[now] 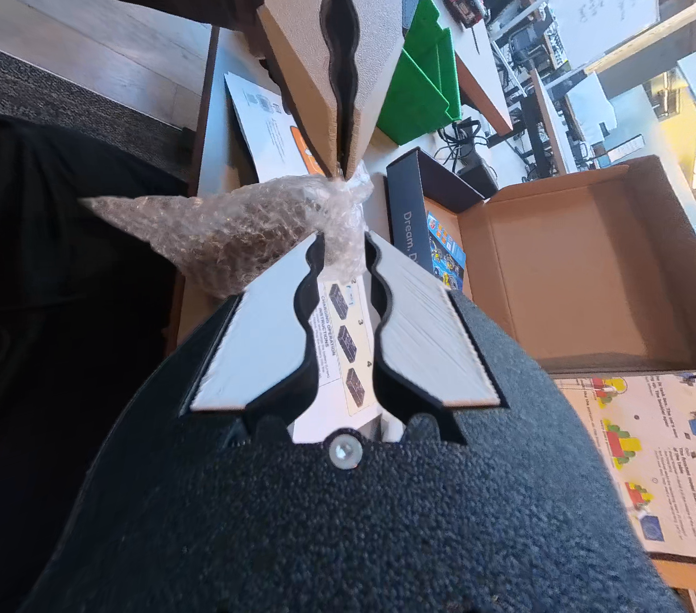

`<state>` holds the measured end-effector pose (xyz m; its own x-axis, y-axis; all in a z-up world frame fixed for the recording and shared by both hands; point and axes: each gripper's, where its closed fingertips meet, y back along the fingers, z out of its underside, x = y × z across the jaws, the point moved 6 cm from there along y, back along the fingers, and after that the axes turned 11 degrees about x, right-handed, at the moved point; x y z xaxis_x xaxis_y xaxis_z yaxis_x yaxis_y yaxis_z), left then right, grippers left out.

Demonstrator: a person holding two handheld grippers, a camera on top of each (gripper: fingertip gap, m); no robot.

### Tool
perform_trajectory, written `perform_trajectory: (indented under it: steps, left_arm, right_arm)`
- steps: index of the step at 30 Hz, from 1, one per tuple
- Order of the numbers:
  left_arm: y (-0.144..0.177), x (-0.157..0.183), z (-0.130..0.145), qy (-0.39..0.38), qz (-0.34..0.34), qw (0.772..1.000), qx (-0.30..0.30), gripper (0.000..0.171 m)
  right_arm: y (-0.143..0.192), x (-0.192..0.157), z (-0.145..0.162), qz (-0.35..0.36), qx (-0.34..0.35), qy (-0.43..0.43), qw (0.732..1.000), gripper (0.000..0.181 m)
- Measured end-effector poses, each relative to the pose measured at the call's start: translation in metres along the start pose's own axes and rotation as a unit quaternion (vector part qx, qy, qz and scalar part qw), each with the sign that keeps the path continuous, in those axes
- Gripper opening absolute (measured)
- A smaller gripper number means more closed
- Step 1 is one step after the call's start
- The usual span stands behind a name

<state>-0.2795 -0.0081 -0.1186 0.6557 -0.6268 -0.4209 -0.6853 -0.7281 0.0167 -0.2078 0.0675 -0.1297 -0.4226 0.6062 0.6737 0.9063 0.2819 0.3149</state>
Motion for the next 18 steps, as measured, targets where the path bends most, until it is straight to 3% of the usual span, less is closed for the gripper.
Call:
perform_trajectory:
  steps: [8,12,17,18]
  left_arm:
    - [-0.002,0.002,-0.002,0.002,0.007,1.0,0.005,0.0]
    - [-0.005,0.006,-0.003,0.004,0.018,1.0,0.011,0.0]
    - [0.001,-0.019,-0.005,0.037,-0.083,0.995,-0.045,0.0]
    - [0.002,-0.027,-0.006,0.054,-0.119,0.989,-0.067,0.009]
  right_arm:
    - [0.004,0.003,-0.003,0.001,0.018,-0.005,1.0,0.029]
    - [0.001,-0.002,-0.004,-0.002,0.026,0.006,1.0,0.003]
    - [0.003,0.014,0.0,0.063,-0.006,0.001,0.998,0.001]
    - [0.004,0.019,0.0,0.076,-0.007,-0.015,0.997,0.001]
